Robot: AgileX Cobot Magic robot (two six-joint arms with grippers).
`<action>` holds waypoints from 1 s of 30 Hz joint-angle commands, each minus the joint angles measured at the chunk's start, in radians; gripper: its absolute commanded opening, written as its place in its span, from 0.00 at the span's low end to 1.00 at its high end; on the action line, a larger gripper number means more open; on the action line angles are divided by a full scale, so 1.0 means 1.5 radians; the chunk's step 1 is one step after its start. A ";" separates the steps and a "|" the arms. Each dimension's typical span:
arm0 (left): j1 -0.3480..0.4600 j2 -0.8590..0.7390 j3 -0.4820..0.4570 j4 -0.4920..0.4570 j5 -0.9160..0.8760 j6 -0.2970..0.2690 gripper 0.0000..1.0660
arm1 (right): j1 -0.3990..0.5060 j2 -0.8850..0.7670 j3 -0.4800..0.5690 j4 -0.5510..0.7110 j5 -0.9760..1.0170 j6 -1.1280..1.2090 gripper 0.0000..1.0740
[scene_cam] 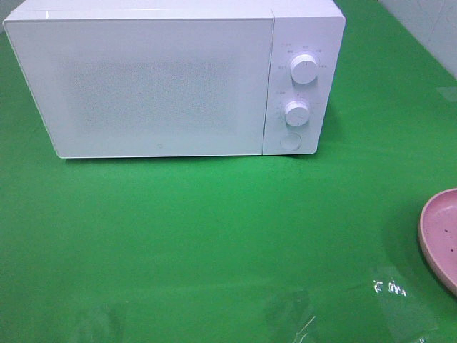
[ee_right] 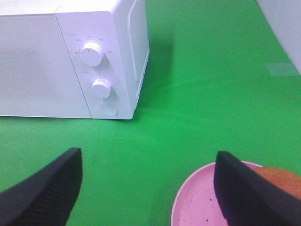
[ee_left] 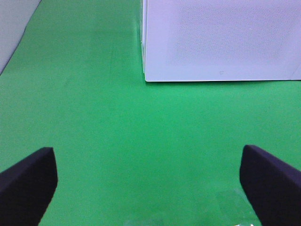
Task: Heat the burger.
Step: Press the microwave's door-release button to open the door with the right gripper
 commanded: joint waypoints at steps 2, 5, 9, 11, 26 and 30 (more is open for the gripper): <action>0.001 -0.012 0.003 -0.007 -0.003 0.000 0.92 | -0.001 0.034 0.030 -0.003 -0.103 -0.013 0.68; 0.001 -0.012 0.003 -0.007 -0.003 0.000 0.92 | -0.001 0.051 0.043 -0.003 -0.135 -0.013 0.68; 0.001 -0.012 0.003 -0.007 -0.003 0.000 0.92 | -0.001 0.105 0.067 -0.003 -0.209 -0.013 0.68; 0.001 -0.012 0.003 -0.007 -0.003 0.000 0.92 | -0.001 0.129 0.076 -0.003 -0.228 -0.013 0.68; 0.001 -0.012 0.003 -0.007 -0.003 0.000 0.92 | -0.001 0.309 0.096 -0.015 -0.436 -0.013 0.68; 0.001 -0.012 0.003 -0.007 -0.003 0.000 0.92 | -0.001 0.363 0.096 -0.015 -0.517 -0.013 0.68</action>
